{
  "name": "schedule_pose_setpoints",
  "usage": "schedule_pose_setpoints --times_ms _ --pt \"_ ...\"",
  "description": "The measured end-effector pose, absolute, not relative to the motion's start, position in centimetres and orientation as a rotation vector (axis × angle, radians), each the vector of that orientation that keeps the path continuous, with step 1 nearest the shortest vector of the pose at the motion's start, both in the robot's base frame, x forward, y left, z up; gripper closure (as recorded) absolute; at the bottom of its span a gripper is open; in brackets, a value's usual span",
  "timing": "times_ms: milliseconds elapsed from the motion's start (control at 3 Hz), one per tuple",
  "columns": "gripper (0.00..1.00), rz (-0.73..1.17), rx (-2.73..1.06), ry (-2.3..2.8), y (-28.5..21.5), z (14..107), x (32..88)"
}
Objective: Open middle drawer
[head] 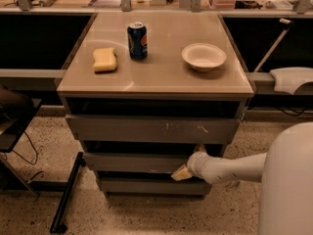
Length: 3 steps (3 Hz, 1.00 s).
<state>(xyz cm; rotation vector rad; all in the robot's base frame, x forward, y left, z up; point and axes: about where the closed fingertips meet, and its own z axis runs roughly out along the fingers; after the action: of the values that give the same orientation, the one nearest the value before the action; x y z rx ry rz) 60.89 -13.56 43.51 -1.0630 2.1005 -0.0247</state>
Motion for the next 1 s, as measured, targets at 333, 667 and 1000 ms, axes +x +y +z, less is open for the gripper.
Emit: schedule_pose_setpoints --times_ms 333,667,1000 --pt "0.00 -0.025 -1.119 2.116 -13.6 41.4 62.5" --pt "0.00 -0.035 -1.177 2.132 -14.4 38.2 64.5" --pt "0.00 -0.035 -1.177 2.133 -14.5 38.6 64.3"
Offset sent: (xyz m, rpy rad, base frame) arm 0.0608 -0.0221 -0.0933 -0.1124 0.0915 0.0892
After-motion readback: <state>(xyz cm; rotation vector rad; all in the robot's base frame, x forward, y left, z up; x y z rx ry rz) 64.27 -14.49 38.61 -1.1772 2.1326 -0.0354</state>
